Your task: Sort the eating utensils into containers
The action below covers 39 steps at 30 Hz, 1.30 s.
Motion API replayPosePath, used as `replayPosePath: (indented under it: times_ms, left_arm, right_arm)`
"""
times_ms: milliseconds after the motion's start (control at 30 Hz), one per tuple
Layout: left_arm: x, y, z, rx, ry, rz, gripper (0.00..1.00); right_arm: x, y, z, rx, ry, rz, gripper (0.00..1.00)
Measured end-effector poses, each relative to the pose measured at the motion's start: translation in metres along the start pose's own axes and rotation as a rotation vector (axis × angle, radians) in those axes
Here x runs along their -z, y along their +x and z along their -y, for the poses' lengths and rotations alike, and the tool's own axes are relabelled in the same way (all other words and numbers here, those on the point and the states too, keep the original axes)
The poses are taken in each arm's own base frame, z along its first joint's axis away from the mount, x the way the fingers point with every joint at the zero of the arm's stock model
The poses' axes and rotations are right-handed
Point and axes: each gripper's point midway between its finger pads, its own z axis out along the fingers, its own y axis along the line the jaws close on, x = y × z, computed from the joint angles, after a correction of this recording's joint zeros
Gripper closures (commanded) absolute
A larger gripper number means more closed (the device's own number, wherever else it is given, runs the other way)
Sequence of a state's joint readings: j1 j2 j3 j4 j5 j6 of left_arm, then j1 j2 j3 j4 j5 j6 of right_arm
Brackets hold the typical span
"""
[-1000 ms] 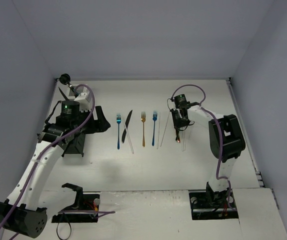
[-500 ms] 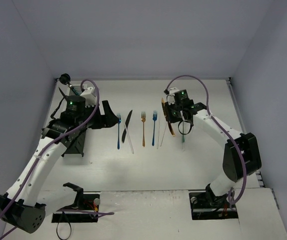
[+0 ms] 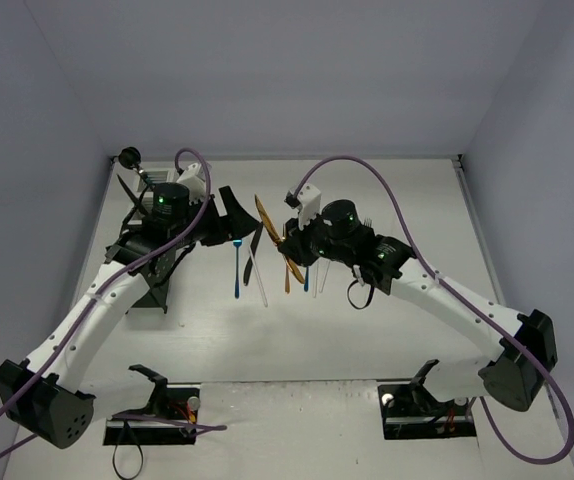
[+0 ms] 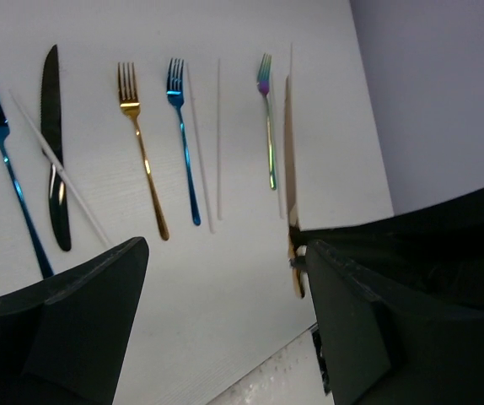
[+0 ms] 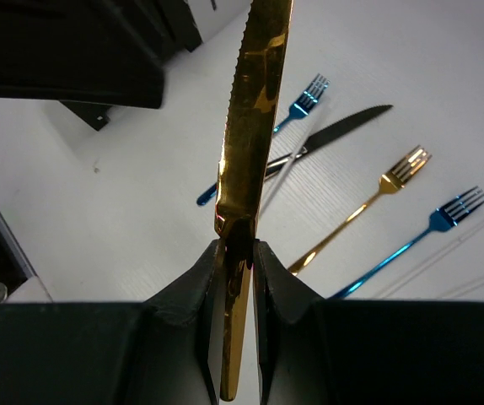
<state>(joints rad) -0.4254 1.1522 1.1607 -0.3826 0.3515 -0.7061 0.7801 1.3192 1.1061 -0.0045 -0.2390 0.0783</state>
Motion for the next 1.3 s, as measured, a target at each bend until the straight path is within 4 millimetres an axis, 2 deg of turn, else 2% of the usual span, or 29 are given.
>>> replayPosePath:
  times_ms: [200, 333, 400, 433, 500, 567, 633, 733, 767, 900, 967, 1067, 1133, 1200, 1300]
  left_arm:
    - [-0.005, -0.01, 0.022, 0.033, 0.077, 0.052, 0.3]
    - [-0.005, -0.014, 0.03, 0.044, 0.102, 0.068, 0.4]
    - [-0.006, -0.014, 0.032, 0.047, 0.109, 0.071, 0.51]
    - [-0.006, -0.014, 0.032, 0.05, 0.11, 0.071, 0.61]
    - [-0.008, -0.012, 0.033, 0.057, 0.112, 0.067, 0.73]
    - [-0.011, -0.008, 0.033, 0.06, 0.111, 0.056, 0.89]
    - [-0.014, -0.004, 0.031, 0.06, 0.103, 0.047, 0.98]
    - [-0.016, -0.003, 0.031, 0.066, 0.101, 0.044, 1.0]
    - [-0.016, -0.003, 0.031, 0.066, 0.102, 0.044, 1.0]
    - [-0.016, -0.003, 0.032, 0.063, 0.099, 0.047, 1.0]
    - [-0.017, -0.003, 0.026, 0.051, 0.074, 0.051, 1.0]
    - [-0.015, -0.002, 0.013, 0.009, 0.008, 0.052, 1.0]
    - [-0.009, -0.01, 0.004, -0.041, -0.058, 0.06, 1.0]
    - [0.002, -0.03, -0.001, -0.09, -0.112, 0.099, 1.0]
    - [0.026, -0.084, -0.018, -0.127, -0.202, 0.225, 1.0]
  right_arm:
    - [-0.002, 0.0, -0.024, 0.015, -0.052, 0.006, 1.0]
    - [-0.003, -0.002, -0.028, 0.011, -0.061, 0.012, 1.0]
    - [-0.003, -0.002, -0.029, 0.008, -0.062, 0.015, 1.0]
    - [-0.003, -0.003, -0.029, 0.007, -0.063, 0.017, 1.0]
    - [-0.003, -0.004, -0.031, 0.008, -0.066, 0.021, 1.0]
    - [-0.003, -0.006, -0.031, 0.009, -0.068, 0.028, 1.0]
    - [-0.003, -0.007, -0.032, 0.007, -0.069, 0.034, 1.0]
    - [-0.004, -0.008, -0.032, 0.004, -0.069, 0.04, 1.0]
    - [-0.004, -0.009, -0.032, 0.003, -0.069, 0.04, 0.95]
    - [-0.004, -0.009, -0.032, -0.003, -0.069, 0.041, 0.55]
    - [-0.004, -0.011, -0.032, -0.003, -0.065, 0.052, 0.41]
    - [-0.005, -0.015, -0.029, -0.002, -0.049, 0.066, 0.32]
    - [-0.004, -0.016, -0.026, -0.005, -0.03, 0.073, 0.29]
    - [-0.002, -0.015, -0.021, -0.008, -0.004, 0.082, 0.27]
    - [0.008, -0.009, -0.011, -0.014, 0.043, 0.093, 0.25]
